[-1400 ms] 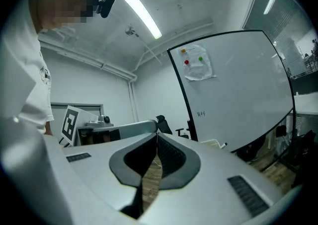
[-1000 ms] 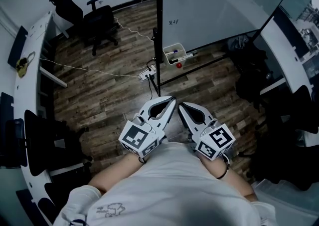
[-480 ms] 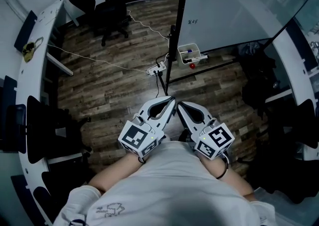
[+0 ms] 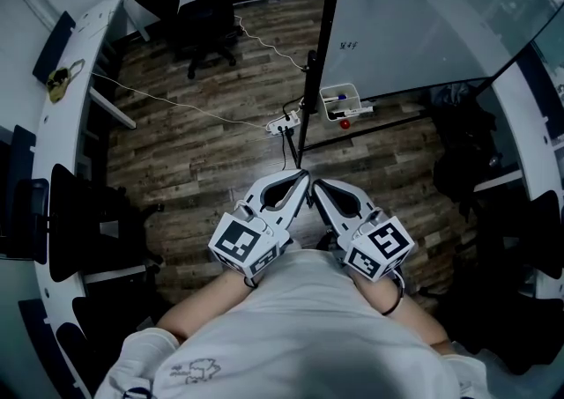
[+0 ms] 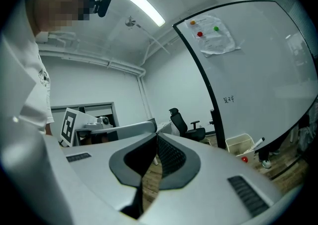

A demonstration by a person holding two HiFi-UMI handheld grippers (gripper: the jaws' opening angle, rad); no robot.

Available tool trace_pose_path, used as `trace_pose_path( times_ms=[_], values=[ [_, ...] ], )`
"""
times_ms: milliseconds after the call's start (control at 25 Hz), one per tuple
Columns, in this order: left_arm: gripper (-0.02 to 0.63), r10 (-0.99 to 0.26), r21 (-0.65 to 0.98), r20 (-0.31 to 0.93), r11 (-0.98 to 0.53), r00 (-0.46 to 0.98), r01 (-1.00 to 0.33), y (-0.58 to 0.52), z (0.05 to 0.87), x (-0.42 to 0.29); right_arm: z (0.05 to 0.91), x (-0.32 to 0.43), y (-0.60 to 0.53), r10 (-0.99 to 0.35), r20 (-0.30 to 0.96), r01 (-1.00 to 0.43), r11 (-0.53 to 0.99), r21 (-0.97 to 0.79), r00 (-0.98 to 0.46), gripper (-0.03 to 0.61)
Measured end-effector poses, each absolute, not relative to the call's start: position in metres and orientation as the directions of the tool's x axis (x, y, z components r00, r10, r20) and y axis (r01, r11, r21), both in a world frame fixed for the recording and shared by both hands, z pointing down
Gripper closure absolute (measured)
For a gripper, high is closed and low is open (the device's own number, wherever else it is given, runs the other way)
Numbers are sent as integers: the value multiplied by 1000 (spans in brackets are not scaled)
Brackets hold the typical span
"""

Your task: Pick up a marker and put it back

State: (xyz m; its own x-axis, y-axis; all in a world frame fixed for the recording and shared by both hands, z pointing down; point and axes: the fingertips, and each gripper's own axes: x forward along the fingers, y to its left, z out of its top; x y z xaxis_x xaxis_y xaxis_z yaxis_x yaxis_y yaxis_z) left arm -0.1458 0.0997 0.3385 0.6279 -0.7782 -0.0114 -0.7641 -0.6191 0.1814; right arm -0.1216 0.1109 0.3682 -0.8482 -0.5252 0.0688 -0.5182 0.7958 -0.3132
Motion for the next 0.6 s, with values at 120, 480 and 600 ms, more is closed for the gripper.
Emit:
trace_pose_path(
  times_ms=[120,480,600],
  values=[
    [607,-780,181,-7,-617,626,-766,88,339,-138,368,-113,99,-524,67,-517,796,-314,-849,566],
    [607,-782,182,0,-613,623,-769,29,340,-100,367,-76,38,-517,56,-506,802,-316,-854,566],
    [607,-788,180,-2,-606,616,-775,5,340,-84,367,-59,13,-512,54,-501,807,-312,-858,566]
  ],
)
